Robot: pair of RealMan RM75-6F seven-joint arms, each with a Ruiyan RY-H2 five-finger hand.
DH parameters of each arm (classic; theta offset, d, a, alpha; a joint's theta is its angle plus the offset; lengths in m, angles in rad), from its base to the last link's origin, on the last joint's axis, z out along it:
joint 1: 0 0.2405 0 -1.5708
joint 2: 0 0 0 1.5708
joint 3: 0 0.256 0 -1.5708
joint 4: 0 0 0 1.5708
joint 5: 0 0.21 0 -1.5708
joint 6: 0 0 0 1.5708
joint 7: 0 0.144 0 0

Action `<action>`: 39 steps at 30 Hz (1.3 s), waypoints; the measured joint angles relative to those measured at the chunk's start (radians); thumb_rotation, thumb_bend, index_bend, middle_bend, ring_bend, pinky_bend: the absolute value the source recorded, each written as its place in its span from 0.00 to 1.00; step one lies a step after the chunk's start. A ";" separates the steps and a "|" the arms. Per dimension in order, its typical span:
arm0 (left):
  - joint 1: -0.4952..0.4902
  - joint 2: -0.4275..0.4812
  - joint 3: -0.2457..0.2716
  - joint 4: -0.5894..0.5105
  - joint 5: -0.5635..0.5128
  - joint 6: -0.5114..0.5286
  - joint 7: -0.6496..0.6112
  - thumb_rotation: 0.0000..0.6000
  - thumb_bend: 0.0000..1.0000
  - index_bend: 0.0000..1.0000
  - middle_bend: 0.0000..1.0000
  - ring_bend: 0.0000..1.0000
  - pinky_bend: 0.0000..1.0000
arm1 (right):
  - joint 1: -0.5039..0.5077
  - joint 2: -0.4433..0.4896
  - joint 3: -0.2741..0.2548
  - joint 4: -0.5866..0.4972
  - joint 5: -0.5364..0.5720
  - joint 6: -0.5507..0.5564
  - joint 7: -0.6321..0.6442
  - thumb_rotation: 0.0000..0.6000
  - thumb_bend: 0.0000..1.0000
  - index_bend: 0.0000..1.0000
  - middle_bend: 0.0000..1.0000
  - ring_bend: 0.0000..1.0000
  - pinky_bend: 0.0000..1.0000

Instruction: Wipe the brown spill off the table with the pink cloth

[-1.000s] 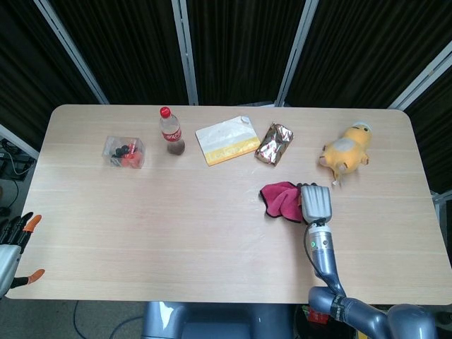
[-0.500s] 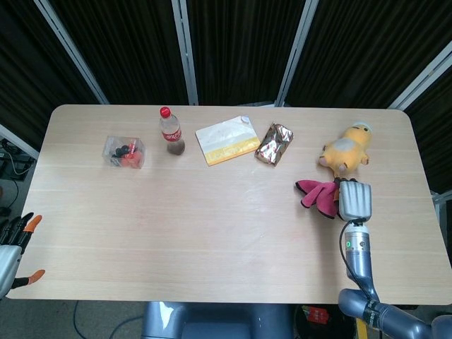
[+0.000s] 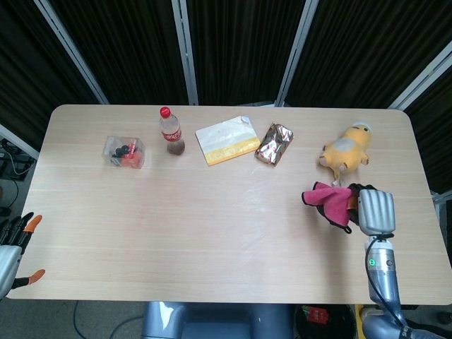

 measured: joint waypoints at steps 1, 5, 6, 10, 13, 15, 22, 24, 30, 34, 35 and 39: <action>0.001 -0.001 0.000 0.001 0.001 0.001 0.001 1.00 0.00 0.00 0.00 0.00 0.00 | -0.013 0.015 -0.010 -0.021 -0.002 0.003 0.011 1.00 0.71 0.74 0.59 0.52 0.74; 0.001 -0.003 0.000 0.000 -0.002 0.000 0.006 1.00 0.00 0.00 0.00 0.00 0.00 | -0.043 0.045 -0.043 -0.057 -0.021 0.011 0.050 1.00 0.55 0.63 0.51 0.44 0.73; 0.001 -0.003 0.000 -0.001 -0.003 0.000 0.008 1.00 0.00 0.00 0.00 0.00 0.00 | -0.048 0.048 -0.051 -0.061 -0.029 0.012 0.059 1.00 0.48 0.57 0.47 0.40 0.73; 0.003 -0.005 0.001 -0.005 -0.004 0.000 0.015 1.00 0.00 0.00 0.00 0.00 0.00 | -0.062 0.069 -0.087 -0.080 -0.047 -0.008 0.088 1.00 0.27 0.34 0.23 0.15 0.51; 0.004 -0.005 0.000 -0.004 -0.003 0.004 0.015 1.00 0.00 0.00 0.00 0.00 0.00 | -0.062 0.090 -0.091 -0.098 -0.020 -0.047 0.090 1.00 0.12 0.19 0.04 0.01 0.27; 0.005 -0.005 0.000 -0.004 -0.004 0.004 0.015 1.00 0.00 0.00 0.00 0.00 0.00 | -0.061 0.109 -0.092 -0.113 0.000 -0.065 0.082 1.00 0.04 0.10 0.00 0.00 0.13; 0.004 -0.005 -0.001 -0.002 -0.002 0.005 0.011 1.00 0.00 0.00 0.00 0.00 0.00 | -0.065 0.155 -0.101 -0.154 -0.037 -0.030 0.015 1.00 0.00 0.03 0.00 0.00 0.01; 0.005 -0.005 -0.002 -0.001 -0.002 0.008 0.009 1.00 0.00 0.00 0.00 0.00 0.00 | -0.071 0.164 -0.105 -0.161 -0.064 -0.010 0.014 1.00 0.00 0.03 0.00 0.00 0.01; 0.007 -0.008 -0.004 0.003 0.004 0.015 -0.009 1.00 0.00 0.00 0.00 0.00 0.00 | -0.114 0.202 -0.160 -0.152 -0.219 0.084 0.015 1.00 0.00 0.00 0.00 0.00 0.01; 0.008 -0.009 -0.003 0.007 0.011 0.019 -0.016 1.00 0.00 0.00 0.00 0.00 0.00 | -0.167 0.225 -0.226 -0.113 -0.356 0.170 0.029 1.00 0.00 0.00 0.00 0.00 0.01; 0.008 -0.009 -0.003 0.007 0.012 0.019 -0.017 1.00 0.00 0.00 0.00 0.00 0.00 | -0.181 0.229 -0.244 -0.101 -0.382 0.185 0.032 1.00 0.00 0.00 0.00 0.00 0.01; 0.008 -0.008 -0.004 0.012 0.019 0.023 -0.022 1.00 0.00 0.00 0.00 0.00 0.00 | -0.232 0.246 -0.311 -0.059 -0.445 0.222 0.042 1.00 0.00 0.00 0.00 0.00 0.01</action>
